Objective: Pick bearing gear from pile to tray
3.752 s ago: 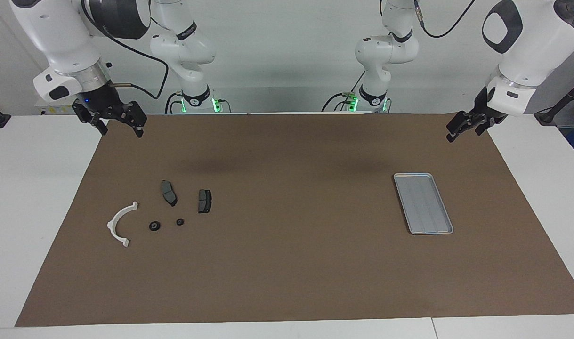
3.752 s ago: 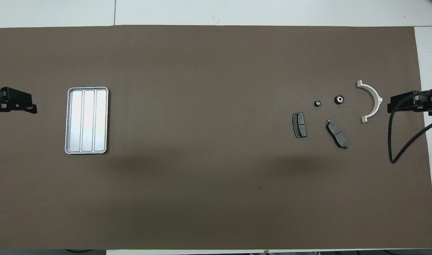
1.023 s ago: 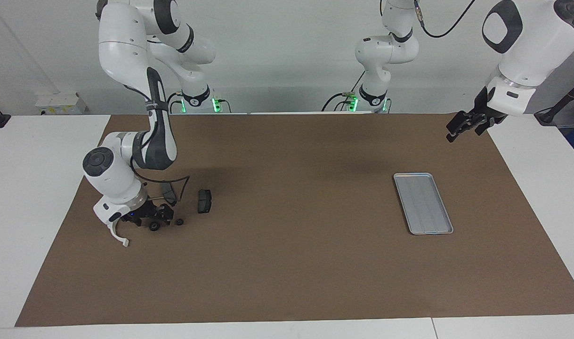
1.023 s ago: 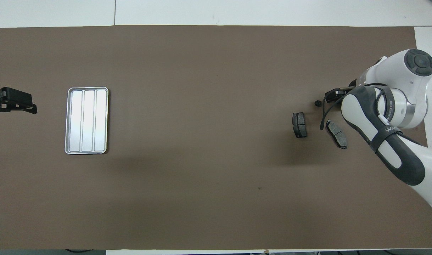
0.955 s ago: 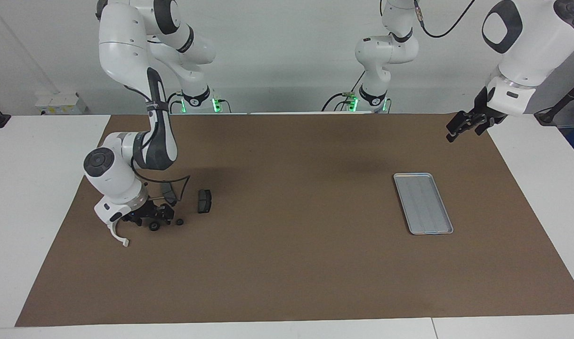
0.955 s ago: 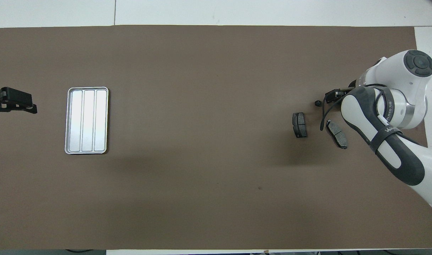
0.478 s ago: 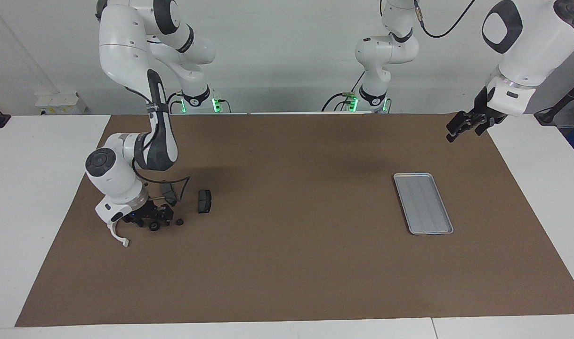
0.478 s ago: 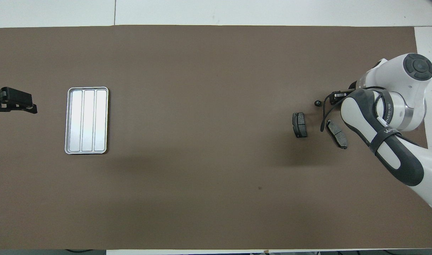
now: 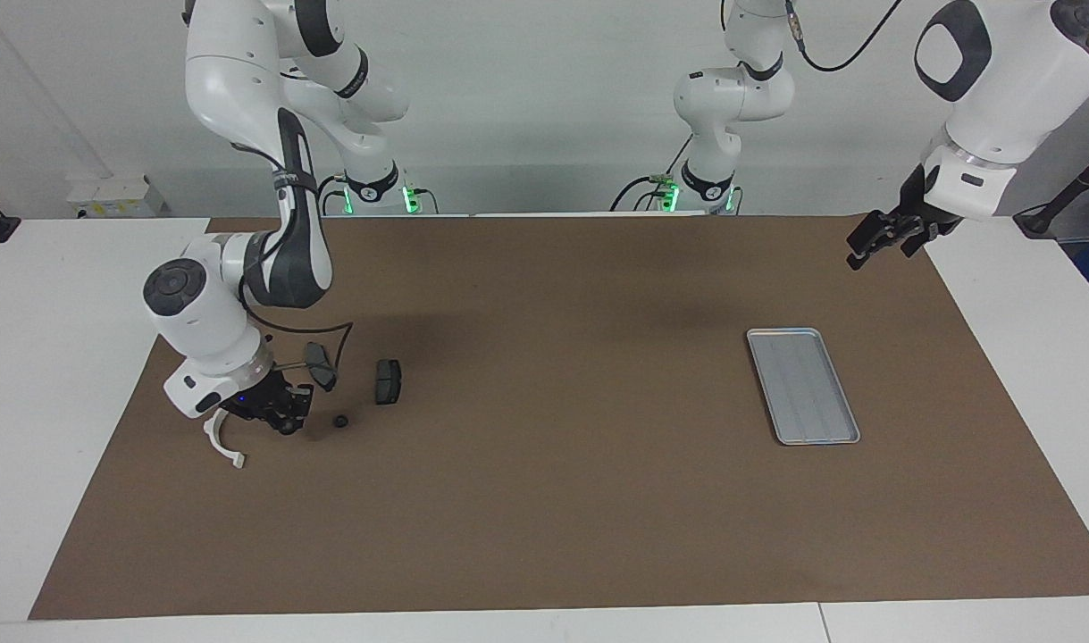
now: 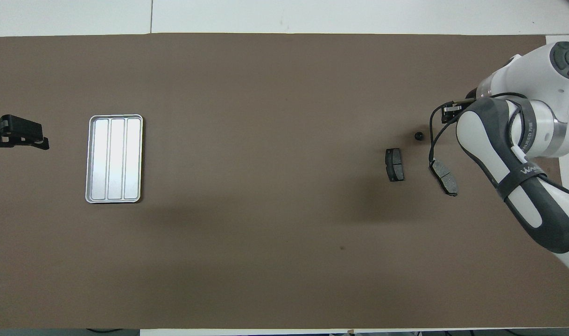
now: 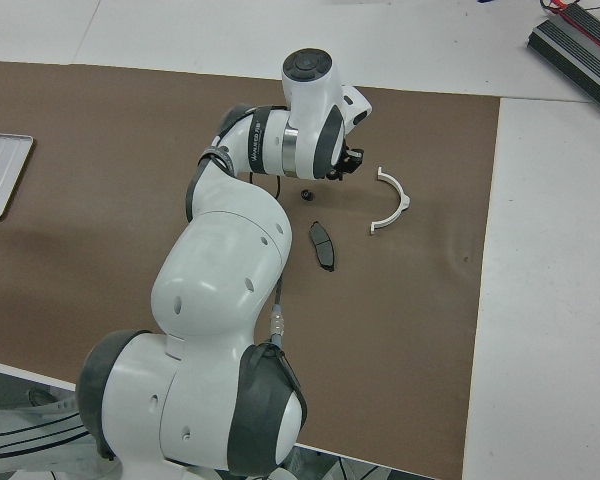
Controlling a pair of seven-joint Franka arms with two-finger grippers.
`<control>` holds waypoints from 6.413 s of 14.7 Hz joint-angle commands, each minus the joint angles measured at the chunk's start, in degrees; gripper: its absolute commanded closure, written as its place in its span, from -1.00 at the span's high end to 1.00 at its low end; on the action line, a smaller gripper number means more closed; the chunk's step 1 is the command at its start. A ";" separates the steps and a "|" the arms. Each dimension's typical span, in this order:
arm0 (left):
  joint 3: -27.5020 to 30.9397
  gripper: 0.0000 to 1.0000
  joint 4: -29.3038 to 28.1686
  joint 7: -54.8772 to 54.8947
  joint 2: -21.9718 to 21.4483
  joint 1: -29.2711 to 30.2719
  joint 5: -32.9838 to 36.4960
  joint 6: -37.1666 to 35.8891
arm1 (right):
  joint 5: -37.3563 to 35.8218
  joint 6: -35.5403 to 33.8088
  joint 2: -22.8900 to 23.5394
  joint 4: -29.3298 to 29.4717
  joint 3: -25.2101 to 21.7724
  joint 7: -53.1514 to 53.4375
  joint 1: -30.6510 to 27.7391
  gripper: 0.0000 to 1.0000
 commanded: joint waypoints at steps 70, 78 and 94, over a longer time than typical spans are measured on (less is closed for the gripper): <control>-0.19 1.00 -0.92 0.31 -1.30 0.23 0.30 -0.70 | 0.17 17.69 0.32 -14.12 0.21 -2.13 3.01 0.85; -0.10 1.00 -0.92 0.31 -1.30 0.23 0.30 -0.70 | 0.17 16.90 0.23 -14.12 0.21 -0.37 3.88 -1.00; -0.19 1.00 -0.92 0.31 -1.30 0.23 0.30 -0.70 | 0.61 -6.13 -0.04 7.07 0.38 20.60 14.59 -1.00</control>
